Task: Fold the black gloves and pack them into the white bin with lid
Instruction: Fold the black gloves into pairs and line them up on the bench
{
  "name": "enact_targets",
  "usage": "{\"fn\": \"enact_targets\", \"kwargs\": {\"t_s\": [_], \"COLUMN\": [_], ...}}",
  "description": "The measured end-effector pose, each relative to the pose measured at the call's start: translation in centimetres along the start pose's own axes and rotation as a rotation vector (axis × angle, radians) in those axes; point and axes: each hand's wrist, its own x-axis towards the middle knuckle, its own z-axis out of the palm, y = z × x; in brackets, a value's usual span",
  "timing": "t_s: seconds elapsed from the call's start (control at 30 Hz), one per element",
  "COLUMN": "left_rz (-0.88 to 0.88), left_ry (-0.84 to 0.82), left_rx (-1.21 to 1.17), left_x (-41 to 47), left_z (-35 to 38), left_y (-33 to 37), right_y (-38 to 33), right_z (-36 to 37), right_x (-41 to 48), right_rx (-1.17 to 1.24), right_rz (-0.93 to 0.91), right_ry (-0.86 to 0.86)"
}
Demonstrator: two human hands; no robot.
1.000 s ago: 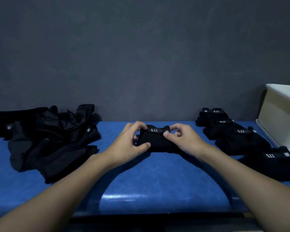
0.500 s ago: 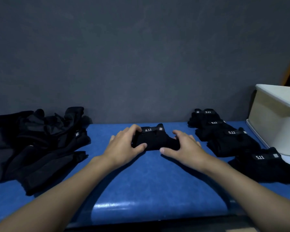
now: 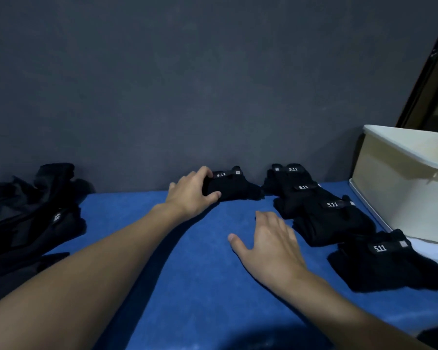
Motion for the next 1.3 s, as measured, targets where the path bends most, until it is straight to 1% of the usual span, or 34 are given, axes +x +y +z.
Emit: {"fn": "enact_targets", "kwargs": {"t_s": [0.17, 0.33, 0.5, 0.6, 0.8, 0.87, 1.0, 1.1, 1.23, 1.3], "left_rz": [0.000, 0.030, 0.032, 0.017, -0.023, -0.042, -0.056, -0.105, -0.187, -0.218], "left_ry": [-0.009, 0.011, -0.006, -0.022, 0.040, 0.058, 0.065, 0.108, 0.002, -0.063], "left_rx": [-0.023, -0.091, -0.115, -0.101, 0.048, 0.090, 0.244, 0.325, 0.470, 0.489], "left_x": [1.3, 0.4, -2.2, -5.1, -12.6, -15.2, -19.9, -22.7, -25.6, -26.5], "left_z": [0.8, 0.0, -3.4, -6.5, -13.4, -15.4, -19.1, -21.2, -22.8, -23.1], "left_y": [0.2, 0.1, -0.6, -1.3, -3.4, -4.3, -5.6, -6.5, -7.8, -8.1], "right_y": [0.1, -0.1, -0.7, -2.6, -9.4, -11.5, -15.0, -17.0, -19.2, -20.0], "right_z": [0.1, -0.1, -0.5, -0.5, 0.5, 1.1, 2.1, 2.7, 3.7, 4.3], "right_x": [0.2, 0.2, 0.3, 0.3, -0.5, -1.1, -2.7, -3.4, -3.8, -3.9], "right_rx": [-0.011, -0.007, 0.001, 0.059, 0.200, 0.253, 0.312, 0.335, 0.397, 0.413], "right_rz": [0.003, 0.010, 0.008, -0.034, -0.205, -0.270, -0.438, -0.515, -0.552, -0.565], "right_ry": [-0.005, -0.034, -0.050, -0.043, -0.080, -0.122, -0.235, -0.269, -0.254, -0.238]}}
